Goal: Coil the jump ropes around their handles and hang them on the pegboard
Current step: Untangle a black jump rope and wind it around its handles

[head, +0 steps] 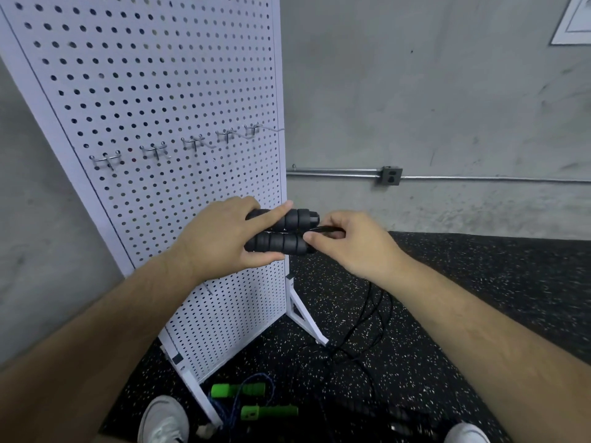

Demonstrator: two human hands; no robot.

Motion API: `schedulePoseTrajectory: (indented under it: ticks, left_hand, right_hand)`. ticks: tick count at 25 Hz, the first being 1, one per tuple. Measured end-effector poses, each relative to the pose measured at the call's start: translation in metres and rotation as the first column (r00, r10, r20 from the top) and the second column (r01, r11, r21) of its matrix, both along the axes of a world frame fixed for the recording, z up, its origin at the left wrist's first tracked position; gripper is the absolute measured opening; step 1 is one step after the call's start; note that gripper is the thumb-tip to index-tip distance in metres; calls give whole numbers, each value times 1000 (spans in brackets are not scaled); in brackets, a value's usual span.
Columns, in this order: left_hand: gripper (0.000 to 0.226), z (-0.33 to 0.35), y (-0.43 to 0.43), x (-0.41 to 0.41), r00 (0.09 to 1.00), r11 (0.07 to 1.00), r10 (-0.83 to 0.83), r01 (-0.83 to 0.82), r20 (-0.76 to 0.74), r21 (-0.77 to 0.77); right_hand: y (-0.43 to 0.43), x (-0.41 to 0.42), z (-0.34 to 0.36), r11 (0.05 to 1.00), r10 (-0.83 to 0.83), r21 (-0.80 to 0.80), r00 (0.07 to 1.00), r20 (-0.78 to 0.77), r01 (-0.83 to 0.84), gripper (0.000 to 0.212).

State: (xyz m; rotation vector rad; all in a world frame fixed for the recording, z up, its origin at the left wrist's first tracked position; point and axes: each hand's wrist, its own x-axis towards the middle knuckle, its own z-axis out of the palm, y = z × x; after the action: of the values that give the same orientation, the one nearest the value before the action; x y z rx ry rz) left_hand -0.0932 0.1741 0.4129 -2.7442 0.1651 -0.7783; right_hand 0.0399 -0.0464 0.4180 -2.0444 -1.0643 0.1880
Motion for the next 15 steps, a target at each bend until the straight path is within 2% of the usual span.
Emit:
schedulePoseTrajectory:
  ticks: [3, 5, 7, 10, 13, 15]
  left_hand:
    - [85, -5, -3, 4, 999, 999, 44, -44, -23, 1]
    - [93, -6, -5, 6, 994, 993, 99, -102, -50, -56]
    - [88, -4, -7, 8, 991, 985, 114, -123, -73, -122]
    - [70, -3, -9, 9, 991, 985, 88, -101, -102, -136]
    - [71, -6, -12, 8, 989, 979, 68, -92, -134, -180]
    - [73, -7, -19, 4, 987, 969, 16, -55, -160, -239]
  right_hand:
    - [-5, -5, 3, 995, -1, -89, 925, 381, 38, 17]
    - [-8, -6, 3, 995, 28, -96, 851, 524, 27, 19]
    - [-12, -4, 4, 994, 86, -107, 815, 574, -30, 23]
    - [-21, 6, 7, 988, 155, -107, 754, 639, -113, 25]
    - [-25, 21, 10, 991, 130, -84, 666, 734, -102, 25]
    - [-25, 31, 9, 994, 87, -18, 663, 743, -111, 24]
